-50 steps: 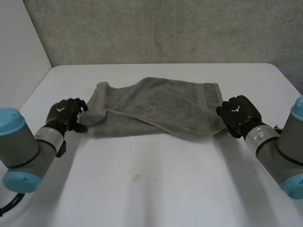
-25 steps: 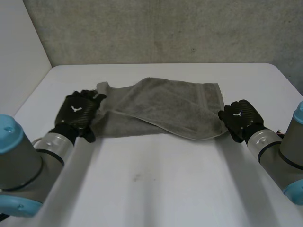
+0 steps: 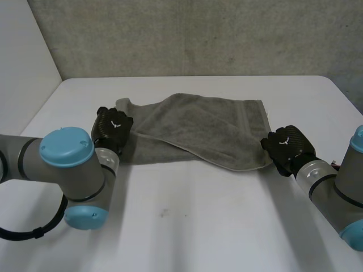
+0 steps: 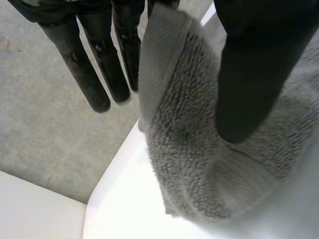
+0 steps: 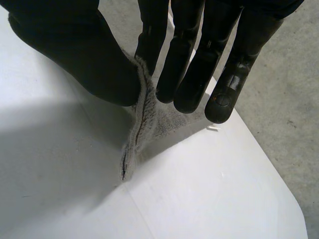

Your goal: Fold the towel.

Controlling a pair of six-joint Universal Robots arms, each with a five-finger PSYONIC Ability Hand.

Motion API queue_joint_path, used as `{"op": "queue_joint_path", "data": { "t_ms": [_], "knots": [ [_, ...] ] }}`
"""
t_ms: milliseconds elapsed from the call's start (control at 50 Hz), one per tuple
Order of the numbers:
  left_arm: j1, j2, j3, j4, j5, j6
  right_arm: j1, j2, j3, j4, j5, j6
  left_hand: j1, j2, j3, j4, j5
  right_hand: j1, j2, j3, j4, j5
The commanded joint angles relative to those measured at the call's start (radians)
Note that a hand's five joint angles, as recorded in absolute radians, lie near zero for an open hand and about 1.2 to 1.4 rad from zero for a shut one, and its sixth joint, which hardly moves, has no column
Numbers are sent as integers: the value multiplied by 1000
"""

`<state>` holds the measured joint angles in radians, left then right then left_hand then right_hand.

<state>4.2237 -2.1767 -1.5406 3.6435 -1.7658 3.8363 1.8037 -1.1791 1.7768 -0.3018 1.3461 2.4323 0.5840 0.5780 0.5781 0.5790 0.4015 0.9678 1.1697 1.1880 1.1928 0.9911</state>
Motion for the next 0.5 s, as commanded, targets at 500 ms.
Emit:
{"op": "queue_joint_path", "data": {
  "t_ms": [500],
  "knots": [
    [113,523,-297,-289,15,-196,-193,-302,-152,717,-28,-210,812,818,818,817,820,428,227,208,203,231]
  ]
}}
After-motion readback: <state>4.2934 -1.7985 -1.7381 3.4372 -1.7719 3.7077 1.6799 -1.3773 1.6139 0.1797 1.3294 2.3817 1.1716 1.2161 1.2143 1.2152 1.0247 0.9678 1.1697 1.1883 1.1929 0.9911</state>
